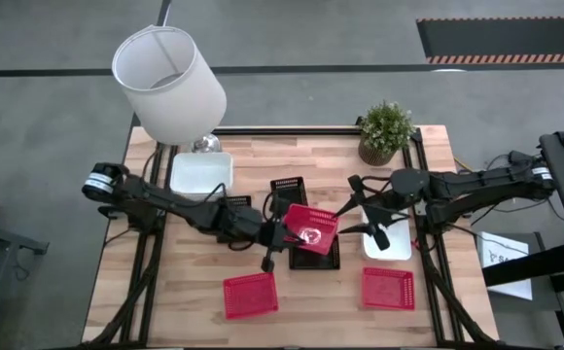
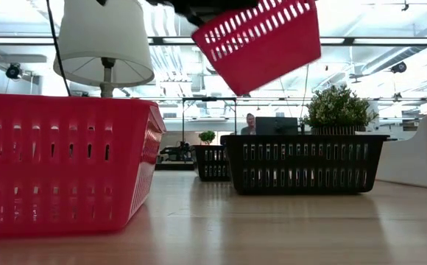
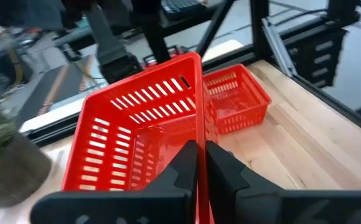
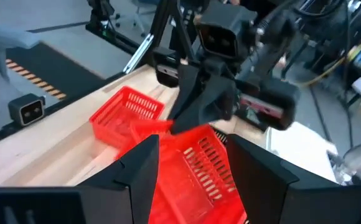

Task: Stack baskets by color
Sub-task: Stack the top red bin on top of the bottom left red bin

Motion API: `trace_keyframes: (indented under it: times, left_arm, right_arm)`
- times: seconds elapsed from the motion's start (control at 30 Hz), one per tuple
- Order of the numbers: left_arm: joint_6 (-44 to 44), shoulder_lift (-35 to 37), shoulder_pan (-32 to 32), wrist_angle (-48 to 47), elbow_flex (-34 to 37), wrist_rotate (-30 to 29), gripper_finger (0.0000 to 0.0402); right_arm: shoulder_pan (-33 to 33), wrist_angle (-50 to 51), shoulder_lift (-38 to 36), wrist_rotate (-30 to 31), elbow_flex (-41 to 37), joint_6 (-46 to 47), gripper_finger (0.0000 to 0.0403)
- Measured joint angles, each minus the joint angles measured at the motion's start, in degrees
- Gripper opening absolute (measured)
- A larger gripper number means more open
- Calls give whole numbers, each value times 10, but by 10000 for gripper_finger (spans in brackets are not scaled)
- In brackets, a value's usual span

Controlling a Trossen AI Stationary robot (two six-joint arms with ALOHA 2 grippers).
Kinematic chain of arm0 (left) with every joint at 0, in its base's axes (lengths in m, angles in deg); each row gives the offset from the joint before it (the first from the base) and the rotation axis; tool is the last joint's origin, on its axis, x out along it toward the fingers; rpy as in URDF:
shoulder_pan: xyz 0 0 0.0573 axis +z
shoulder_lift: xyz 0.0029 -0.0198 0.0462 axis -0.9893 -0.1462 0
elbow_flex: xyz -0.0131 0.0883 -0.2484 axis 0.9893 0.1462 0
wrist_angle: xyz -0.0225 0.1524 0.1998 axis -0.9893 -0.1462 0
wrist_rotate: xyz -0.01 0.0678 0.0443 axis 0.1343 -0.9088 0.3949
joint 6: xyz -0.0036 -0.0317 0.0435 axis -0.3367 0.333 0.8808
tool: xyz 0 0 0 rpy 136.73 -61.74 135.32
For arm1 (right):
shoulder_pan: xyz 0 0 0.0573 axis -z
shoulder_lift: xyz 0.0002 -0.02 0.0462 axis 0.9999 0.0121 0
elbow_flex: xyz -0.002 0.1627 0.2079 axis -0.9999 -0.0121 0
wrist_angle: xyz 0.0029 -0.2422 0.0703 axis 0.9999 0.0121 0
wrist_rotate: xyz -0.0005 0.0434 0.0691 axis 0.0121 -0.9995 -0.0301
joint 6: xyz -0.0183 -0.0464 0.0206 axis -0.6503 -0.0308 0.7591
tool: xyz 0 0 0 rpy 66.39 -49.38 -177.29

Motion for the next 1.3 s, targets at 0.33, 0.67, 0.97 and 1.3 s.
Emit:
trace_keyframes:
  times: [0.33,0.67,0.97,1.3]
  left_arm:
    - [-127,6,-134,-130,-113,-214,0]
    - [-390,-31,-217,-302,-230,-357,0]
    - [-525,-109,-234,-486,-371,-362,0]
    - [-795,-244,-268,-888,-610,-256,0]
  right_arm:
    - [0,-35,-64,50,-35,-38,181]
    - [0,-25,-81,60,-36,-92,181]
    - [0,-24,-81,61,-36,-106,181]
    - [0,-24,-84,76,-36,-108,181]
